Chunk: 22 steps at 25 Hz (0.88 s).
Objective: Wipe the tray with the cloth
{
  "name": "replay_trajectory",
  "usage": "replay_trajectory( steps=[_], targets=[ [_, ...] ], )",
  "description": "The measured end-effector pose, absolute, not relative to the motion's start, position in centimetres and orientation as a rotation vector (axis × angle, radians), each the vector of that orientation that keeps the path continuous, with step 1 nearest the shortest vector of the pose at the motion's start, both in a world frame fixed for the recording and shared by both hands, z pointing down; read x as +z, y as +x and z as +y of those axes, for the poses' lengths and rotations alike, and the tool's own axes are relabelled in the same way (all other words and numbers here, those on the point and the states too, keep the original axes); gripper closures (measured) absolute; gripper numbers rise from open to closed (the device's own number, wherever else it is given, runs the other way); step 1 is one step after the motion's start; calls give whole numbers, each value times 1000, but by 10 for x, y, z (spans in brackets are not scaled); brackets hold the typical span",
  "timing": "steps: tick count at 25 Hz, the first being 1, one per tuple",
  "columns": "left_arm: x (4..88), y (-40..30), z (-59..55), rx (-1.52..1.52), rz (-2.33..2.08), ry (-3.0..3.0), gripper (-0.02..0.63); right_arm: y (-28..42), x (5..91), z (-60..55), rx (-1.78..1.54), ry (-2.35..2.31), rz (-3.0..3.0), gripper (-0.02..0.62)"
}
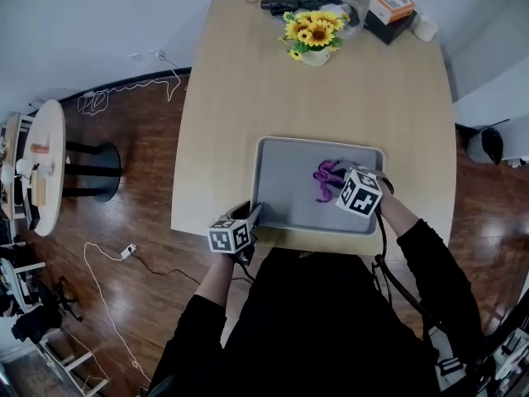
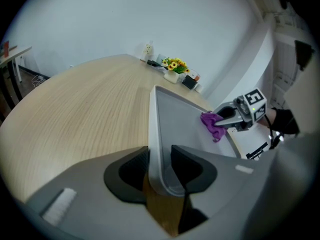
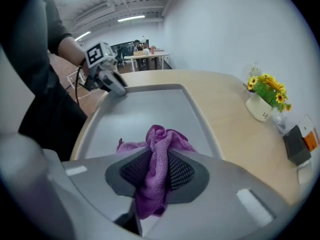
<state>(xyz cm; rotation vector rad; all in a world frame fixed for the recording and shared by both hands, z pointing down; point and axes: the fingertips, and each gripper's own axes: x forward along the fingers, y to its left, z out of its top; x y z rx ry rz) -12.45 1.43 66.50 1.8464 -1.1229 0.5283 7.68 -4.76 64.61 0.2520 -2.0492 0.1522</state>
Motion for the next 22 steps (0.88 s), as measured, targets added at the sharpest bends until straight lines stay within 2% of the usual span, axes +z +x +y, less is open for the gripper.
replay_trajectory(
  steps=[4, 9, 22],
  targets=[
    [664, -125, 14, 525, -1132, 1844, 477, 78, 645, -111, 153, 371, -2015, 509],
    [664, -128, 13, 524, -1125, 1858, 477, 72, 643, -114, 146, 454, -2014, 512],
    [666, -130, 14, 532, -1078, 1883, 477, -2, 646, 57, 131, 137, -2091, 514]
  ],
)
